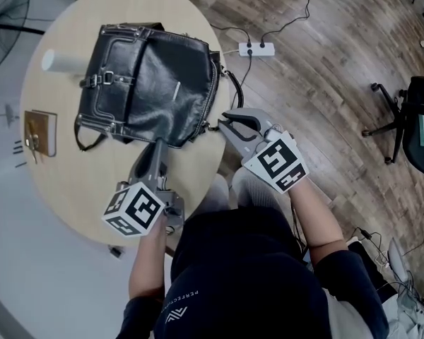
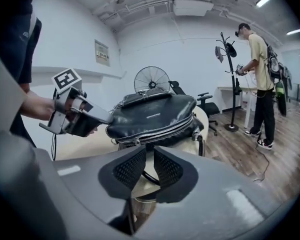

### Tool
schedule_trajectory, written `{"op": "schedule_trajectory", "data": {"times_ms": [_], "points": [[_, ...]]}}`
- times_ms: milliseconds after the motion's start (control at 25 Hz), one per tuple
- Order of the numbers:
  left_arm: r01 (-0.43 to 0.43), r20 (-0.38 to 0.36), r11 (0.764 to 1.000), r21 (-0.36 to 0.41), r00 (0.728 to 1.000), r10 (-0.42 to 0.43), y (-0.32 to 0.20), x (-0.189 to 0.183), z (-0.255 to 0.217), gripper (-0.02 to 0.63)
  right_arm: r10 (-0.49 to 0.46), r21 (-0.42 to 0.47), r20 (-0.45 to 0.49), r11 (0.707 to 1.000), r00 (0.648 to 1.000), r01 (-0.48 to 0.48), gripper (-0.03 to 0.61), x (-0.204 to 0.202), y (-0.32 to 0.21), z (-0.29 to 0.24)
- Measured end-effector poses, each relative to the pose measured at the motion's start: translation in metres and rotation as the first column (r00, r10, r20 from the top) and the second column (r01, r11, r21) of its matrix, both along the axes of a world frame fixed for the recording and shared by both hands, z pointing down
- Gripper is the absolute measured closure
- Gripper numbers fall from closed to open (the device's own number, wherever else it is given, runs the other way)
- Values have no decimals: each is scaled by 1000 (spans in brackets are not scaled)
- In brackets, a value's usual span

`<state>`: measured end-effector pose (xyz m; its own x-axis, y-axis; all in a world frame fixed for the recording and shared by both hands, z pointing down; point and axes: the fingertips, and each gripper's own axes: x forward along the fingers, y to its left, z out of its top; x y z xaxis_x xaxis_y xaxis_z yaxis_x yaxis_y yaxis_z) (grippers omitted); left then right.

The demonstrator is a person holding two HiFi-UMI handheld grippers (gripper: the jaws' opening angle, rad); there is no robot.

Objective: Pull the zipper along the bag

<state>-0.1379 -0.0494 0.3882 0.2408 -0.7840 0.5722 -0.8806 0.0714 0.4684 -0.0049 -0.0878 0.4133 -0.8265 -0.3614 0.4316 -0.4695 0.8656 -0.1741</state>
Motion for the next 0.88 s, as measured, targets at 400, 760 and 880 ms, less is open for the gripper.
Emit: {"op": "schedule_trajectory", "data": {"times_ms": [400, 760, 880], "points": [[2, 27, 1000, 5, 1000, -2, 1, 1, -2, 548, -136, 20, 23, 991, 991, 135, 477, -31, 10, 2], [0, 29, 1000, 6, 1000, 0, 0, 2, -2, 548, -169, 19, 11, 986, 986, 168, 520, -43, 13, 7], [-1, 27, 1000, 7, 1000, 1, 0, 2, -2, 548, -181, -10, 26, 983, 983, 181, 522, -43, 13, 8]]}}
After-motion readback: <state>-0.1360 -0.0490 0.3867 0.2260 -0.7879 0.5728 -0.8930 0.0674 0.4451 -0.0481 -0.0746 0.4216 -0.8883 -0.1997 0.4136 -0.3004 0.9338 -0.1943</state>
